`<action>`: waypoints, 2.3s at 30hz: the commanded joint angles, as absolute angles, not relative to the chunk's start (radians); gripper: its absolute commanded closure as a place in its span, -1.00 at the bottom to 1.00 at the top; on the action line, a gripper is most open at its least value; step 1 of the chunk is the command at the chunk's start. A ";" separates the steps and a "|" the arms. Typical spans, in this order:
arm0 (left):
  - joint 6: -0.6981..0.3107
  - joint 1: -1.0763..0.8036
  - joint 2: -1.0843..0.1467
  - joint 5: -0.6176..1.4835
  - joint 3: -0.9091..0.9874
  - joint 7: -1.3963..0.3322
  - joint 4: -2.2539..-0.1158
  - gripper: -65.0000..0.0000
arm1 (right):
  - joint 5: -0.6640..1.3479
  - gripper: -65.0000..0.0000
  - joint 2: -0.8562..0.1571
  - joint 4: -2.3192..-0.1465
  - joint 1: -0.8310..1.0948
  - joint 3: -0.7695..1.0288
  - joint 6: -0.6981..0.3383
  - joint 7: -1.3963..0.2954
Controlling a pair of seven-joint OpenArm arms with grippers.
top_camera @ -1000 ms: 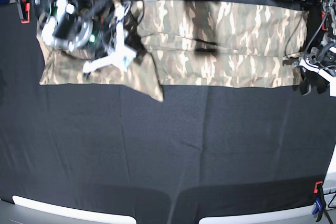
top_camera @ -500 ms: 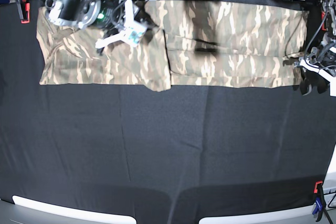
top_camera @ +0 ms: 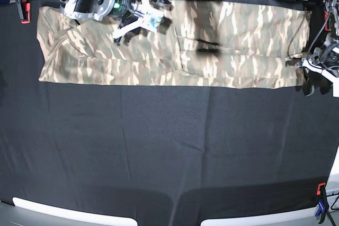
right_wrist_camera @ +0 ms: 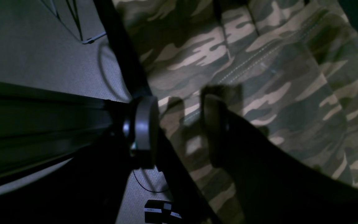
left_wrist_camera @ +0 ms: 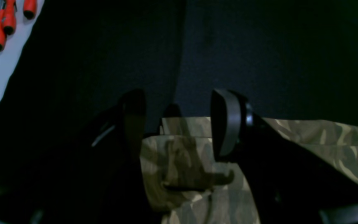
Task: Layout the t-shirt on the table in an organized manner, then fold the t-shirt properly
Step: 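Fold the sleeve end inward with the right gripper, then grasp the strip's other end with the left gripper and lift it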
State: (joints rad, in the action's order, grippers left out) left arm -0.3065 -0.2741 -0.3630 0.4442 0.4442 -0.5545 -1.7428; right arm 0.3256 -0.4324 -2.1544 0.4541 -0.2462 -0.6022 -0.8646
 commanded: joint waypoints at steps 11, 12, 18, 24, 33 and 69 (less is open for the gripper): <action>-0.307 -0.277 -0.380 0.453 0.451 -0.651 -1.760 0.03 | 0.344 0.24 -0.437 -2.175 0.395 -0.126 -0.557 -0.846; -0.305 -0.286 -0.380 0.453 0.451 -0.656 -1.760 0.03 | 0.344 0.24 -0.437 -2.175 0.389 -0.095 -0.556 -0.846; -0.161 -0.331 -0.381 0.397 0.451 -0.627 -1.684 0.03 | 0.406 0.24 -0.437 -2.175 0.381 0.101 -0.557 -0.856; -0.204 -0.323 -0.382 0.466 0.451 -0.621 -1.548 0.03 | 0.498 0.24 -0.438 -2.175 0.380 0.221 -0.569 -0.857; -0.403 -0.304 -0.382 0.673 0.451 -0.759 -1.465 0.03 | 0.509 0.24 -0.437 -2.175 0.380 0.243 -0.579 -0.853; -0.126 -0.352 -0.377 0.444 0.450 -0.716 -1.864 1.00 | 0.366 0.24 -0.438 -2.069 0.320 0.243 -0.579 -0.793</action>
